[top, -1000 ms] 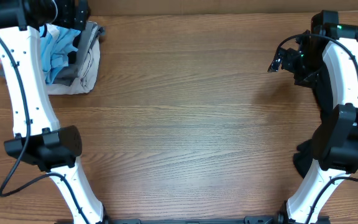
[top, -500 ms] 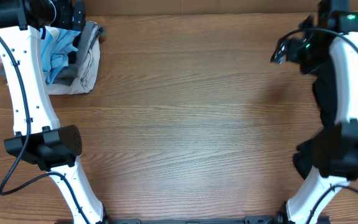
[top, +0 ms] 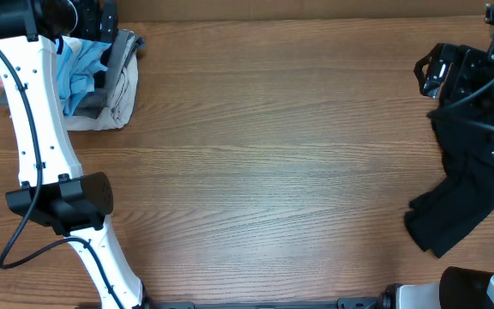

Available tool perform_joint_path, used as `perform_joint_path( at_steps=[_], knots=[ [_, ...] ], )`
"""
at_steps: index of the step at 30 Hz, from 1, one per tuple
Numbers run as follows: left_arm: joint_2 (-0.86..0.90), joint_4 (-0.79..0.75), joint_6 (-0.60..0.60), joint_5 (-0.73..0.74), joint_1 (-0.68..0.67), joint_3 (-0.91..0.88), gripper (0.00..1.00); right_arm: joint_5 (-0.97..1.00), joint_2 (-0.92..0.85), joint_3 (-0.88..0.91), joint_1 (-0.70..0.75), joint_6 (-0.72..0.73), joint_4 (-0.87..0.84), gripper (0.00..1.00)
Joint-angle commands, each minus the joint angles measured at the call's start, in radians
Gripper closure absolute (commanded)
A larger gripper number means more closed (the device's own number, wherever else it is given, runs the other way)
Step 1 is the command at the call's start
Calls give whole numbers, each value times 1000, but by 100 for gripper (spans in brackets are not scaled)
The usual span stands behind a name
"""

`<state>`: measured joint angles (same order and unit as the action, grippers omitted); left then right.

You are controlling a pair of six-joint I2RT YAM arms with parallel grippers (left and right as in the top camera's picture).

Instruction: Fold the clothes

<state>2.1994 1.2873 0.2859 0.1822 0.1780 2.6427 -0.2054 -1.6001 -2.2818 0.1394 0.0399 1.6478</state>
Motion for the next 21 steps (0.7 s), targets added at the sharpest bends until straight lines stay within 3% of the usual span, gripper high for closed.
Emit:
perform_joint_path(
  at_steps=[1,9,15,21],
  knots=[
    [4,-1,-21,-6,-3,-4,0,0,-22,-2,-1,-10,-3,0],
    [4,-1,-21,-6,-3,-4,0,31,-19,-2,-11,-11,2,0],
    [4,-1,-21,-6,-3,-4,0,88,84,101,-123,-11,-294,0],
    [4,-1,-21,-6,-3,-4,0,107,294,456,-214,-10,-661,0]
  ],
)
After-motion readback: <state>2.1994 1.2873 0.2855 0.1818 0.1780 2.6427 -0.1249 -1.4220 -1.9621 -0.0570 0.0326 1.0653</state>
